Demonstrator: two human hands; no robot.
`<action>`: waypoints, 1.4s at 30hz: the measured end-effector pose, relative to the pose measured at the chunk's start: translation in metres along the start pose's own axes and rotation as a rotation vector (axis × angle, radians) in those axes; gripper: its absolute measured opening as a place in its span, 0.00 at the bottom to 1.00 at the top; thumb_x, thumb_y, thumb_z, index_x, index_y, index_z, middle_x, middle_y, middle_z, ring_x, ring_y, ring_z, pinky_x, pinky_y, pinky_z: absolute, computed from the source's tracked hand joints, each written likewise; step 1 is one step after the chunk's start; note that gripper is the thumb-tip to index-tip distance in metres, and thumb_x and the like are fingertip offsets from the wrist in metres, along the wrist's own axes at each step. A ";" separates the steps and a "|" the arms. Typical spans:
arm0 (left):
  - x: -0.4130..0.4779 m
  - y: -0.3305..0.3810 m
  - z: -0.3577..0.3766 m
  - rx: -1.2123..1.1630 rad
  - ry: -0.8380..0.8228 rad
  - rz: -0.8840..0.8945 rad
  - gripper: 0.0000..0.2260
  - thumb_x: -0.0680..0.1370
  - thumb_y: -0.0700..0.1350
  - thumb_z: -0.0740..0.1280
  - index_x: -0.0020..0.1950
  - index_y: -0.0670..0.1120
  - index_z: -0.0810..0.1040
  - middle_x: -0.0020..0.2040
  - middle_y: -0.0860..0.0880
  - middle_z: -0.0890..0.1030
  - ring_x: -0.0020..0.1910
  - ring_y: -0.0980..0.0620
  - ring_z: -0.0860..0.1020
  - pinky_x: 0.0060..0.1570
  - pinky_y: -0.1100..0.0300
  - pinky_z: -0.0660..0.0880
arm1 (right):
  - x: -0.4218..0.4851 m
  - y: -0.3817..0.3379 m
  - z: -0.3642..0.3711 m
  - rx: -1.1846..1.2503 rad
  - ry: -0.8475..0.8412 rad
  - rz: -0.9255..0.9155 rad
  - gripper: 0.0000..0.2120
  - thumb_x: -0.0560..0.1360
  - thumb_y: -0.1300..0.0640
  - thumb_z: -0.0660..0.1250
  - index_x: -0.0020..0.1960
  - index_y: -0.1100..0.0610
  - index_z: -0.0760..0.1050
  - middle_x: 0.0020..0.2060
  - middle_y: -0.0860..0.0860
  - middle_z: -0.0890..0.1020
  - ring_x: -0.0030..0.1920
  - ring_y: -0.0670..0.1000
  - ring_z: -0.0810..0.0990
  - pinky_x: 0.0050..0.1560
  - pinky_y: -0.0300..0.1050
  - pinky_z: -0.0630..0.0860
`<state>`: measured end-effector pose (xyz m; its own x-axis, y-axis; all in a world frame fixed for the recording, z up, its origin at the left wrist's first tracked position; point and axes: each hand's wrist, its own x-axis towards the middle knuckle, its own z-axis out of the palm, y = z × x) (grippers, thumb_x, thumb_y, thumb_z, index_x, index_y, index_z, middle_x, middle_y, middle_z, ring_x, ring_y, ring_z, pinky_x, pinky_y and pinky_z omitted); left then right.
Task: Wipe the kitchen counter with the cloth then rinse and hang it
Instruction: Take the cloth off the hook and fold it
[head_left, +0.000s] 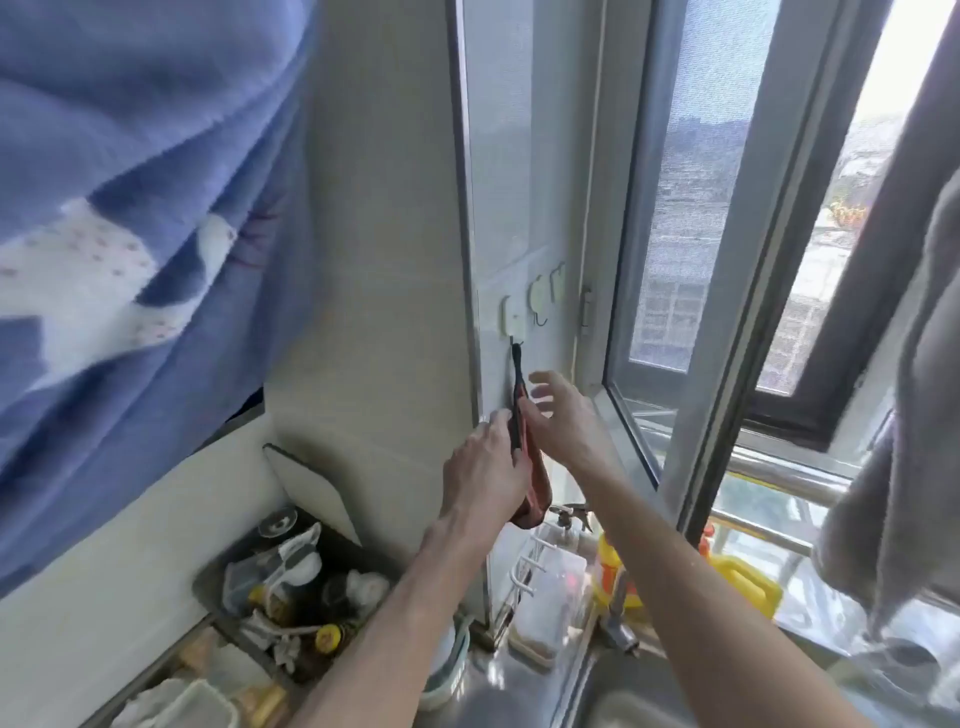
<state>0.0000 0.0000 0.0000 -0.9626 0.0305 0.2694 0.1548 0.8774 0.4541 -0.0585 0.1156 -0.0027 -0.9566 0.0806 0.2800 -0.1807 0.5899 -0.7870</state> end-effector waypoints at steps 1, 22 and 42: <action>0.006 0.003 0.002 -0.019 0.004 -0.008 0.16 0.81 0.43 0.60 0.69 0.47 0.71 0.62 0.44 0.81 0.60 0.39 0.79 0.54 0.49 0.74 | 0.010 0.002 0.001 0.029 -0.020 0.017 0.17 0.82 0.52 0.65 0.71 0.50 0.73 0.58 0.46 0.81 0.58 0.49 0.82 0.61 0.50 0.78; 0.030 -0.016 0.020 -0.085 0.156 -0.070 0.18 0.81 0.46 0.64 0.71 0.53 0.73 0.62 0.55 0.83 0.54 0.51 0.83 0.57 0.52 0.78 | 0.058 -0.021 -0.044 0.460 0.179 -0.260 0.05 0.81 0.55 0.71 0.52 0.54 0.76 0.45 0.46 0.83 0.39 0.37 0.80 0.42 0.36 0.77; -0.195 -0.173 -0.003 -1.144 0.148 -0.625 0.07 0.76 0.41 0.75 0.53 0.48 0.86 0.48 0.53 0.88 0.50 0.55 0.84 0.48 0.67 0.77 | -0.097 -0.070 0.107 0.665 -0.621 -0.272 0.07 0.83 0.49 0.65 0.50 0.47 0.68 0.35 0.59 0.76 0.34 0.54 0.73 0.34 0.53 0.70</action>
<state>0.1617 -0.1595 -0.1282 -0.9181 -0.3473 -0.1911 -0.1355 -0.1781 0.9746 0.0222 -0.0194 -0.0333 -0.7785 -0.5468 0.3081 -0.3253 -0.0682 -0.9431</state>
